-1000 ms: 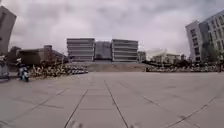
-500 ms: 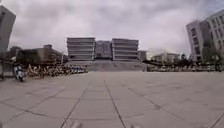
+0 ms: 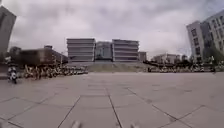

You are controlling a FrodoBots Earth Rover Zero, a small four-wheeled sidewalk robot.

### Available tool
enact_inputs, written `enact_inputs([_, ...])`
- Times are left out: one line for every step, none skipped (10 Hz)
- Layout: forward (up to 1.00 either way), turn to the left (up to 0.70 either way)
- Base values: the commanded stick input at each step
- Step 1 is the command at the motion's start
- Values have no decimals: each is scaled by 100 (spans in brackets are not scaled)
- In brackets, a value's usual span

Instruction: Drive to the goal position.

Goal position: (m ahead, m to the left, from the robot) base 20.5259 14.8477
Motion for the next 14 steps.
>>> enact_inputs([70, 0])
enact_inputs([70, 0])
enact_inputs([70, 0])
enact_inputs([70, 0])
enact_inputs([70, 0])
enact_inputs([70, 0])
enact_inputs([70, 0])
enact_inputs([70, 0])
enact_inputs([70, 0])
enact_inputs([70, 0])
enact_inputs([70, 0])
enact_inputs([70, 0])
enact_inputs([70, 0])
enact_inputs([70, 0])
